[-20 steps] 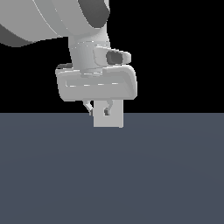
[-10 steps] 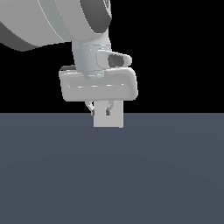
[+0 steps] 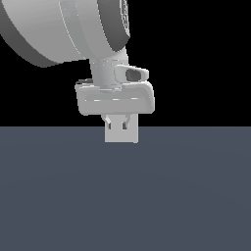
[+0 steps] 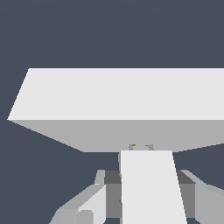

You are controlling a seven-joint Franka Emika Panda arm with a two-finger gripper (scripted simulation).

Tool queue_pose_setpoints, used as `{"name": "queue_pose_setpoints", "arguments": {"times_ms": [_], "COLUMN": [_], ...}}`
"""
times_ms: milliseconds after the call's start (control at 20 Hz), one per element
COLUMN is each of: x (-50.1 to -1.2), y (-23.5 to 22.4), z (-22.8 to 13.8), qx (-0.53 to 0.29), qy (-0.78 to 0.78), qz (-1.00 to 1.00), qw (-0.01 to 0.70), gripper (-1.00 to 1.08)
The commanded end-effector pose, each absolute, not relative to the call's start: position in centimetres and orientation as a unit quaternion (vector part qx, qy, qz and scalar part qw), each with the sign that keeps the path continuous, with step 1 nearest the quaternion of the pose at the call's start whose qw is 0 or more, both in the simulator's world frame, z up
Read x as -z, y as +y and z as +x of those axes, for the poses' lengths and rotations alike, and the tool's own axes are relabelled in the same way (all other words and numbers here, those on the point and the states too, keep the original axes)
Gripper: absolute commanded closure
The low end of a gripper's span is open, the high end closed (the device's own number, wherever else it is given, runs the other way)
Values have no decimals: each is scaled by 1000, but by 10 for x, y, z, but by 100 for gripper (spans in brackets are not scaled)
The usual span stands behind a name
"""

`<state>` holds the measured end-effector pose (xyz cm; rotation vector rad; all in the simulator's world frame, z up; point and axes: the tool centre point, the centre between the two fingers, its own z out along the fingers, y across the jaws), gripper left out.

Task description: Plug the charger into the wall socket.

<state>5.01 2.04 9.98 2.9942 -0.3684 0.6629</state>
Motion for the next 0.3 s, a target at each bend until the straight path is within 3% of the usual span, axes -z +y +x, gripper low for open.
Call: {"name": "queue_pose_setpoints", "arguments": {"times_ms": [0,250], "x": [-100,-100], "y": [20,20], "z": [55,55], "qx": [-215,-215], "qy": [-119,-119], "qz": [969,969], "qw": [26,26], "gripper": [108,108]}}
